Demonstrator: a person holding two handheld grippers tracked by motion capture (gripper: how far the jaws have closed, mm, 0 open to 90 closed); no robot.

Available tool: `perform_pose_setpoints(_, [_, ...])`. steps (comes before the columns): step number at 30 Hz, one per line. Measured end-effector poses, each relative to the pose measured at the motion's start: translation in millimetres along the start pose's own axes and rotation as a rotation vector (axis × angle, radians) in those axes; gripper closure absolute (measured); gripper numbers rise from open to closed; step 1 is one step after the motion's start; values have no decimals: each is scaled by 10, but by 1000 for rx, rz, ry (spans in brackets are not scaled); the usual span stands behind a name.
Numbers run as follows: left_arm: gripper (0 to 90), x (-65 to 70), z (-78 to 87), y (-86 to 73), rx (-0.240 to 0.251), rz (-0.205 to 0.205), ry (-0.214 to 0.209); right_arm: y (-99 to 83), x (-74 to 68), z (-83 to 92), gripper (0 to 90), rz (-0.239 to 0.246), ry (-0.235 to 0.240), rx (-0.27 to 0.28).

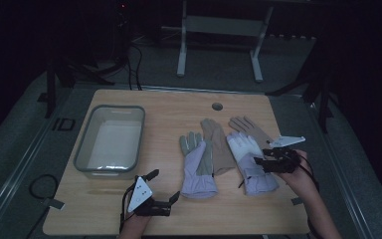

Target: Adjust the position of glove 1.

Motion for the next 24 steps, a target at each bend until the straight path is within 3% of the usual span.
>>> perform_pose_setpoints(6, [0,1,-2,0,-1,0,0,-80,24,-127,513,1,27,-30])
perform_pose_setpoints(12, [0,3,-2,0,-2,-2,1,-188,-4,-386,490,-11,61,-67])
perform_pose_setpoints(20, [1,7,-3,0,-1,-5,-1,-311,-44,-562,522,-21,74,-47])
perform_pose_setpoints(21, [1,7,-4,0,-1,-4,-1,-314,-68,-558,575,-17,68,-34])
perform_pose_setpoints(24, [0,8,-4,0,-2,-5,-1,-326,-99,-562,612,-26,65,-22])
Point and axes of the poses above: each handheld gripper's, and its own axes: z roughly backward along the jaws, y roughly out of its top, x roughly to its right, the point moved 6 cm from there along -z, roughly forward along the jaws, and after that the axes turned 10 degrees about -y, right-handed, at the moved point
